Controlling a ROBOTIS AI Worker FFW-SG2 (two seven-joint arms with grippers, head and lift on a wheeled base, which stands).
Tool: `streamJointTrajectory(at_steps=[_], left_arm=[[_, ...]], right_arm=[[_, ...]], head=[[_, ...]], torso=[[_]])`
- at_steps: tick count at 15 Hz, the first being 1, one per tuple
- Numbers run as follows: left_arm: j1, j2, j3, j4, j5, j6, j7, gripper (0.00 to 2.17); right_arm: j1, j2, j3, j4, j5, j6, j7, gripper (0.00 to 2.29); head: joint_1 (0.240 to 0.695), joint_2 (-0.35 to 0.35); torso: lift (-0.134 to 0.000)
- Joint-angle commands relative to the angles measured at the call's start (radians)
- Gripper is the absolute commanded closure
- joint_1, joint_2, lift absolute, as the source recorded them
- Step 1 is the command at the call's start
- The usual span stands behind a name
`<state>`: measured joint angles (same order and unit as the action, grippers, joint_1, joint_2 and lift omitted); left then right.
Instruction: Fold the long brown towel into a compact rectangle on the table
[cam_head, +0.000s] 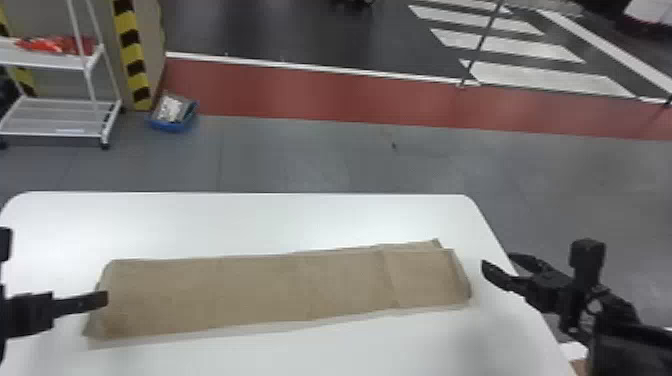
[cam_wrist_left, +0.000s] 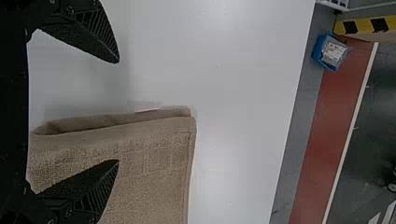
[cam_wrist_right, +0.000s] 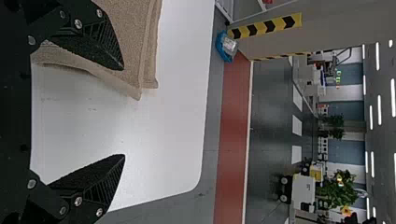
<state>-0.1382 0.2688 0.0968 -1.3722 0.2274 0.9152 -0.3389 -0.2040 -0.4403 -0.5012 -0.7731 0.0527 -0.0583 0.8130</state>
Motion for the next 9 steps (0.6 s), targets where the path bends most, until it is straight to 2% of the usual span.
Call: streamJointTrajectory(at_steps=[1, 9], left_arm=[[-0.006, 0.0, -0.002, 0.009, -0.002, 0.002, 0.0, 0.13], [-0.017, -0.002, -0.016, 0.013, 0.0, 0.035, 0.021, 0.14]], right_arm=[[0.0, 0.0, -0.002, 0.0, -0.001, -0.001, 0.002, 0.25], [-0.008, 0.0, 0.004, 0.0, 0.01, 0.005, -0.003, 0.25]], head=[[0.695, -0.247], [0.695, -0.251]], torso=[[0.0], [0.0]])
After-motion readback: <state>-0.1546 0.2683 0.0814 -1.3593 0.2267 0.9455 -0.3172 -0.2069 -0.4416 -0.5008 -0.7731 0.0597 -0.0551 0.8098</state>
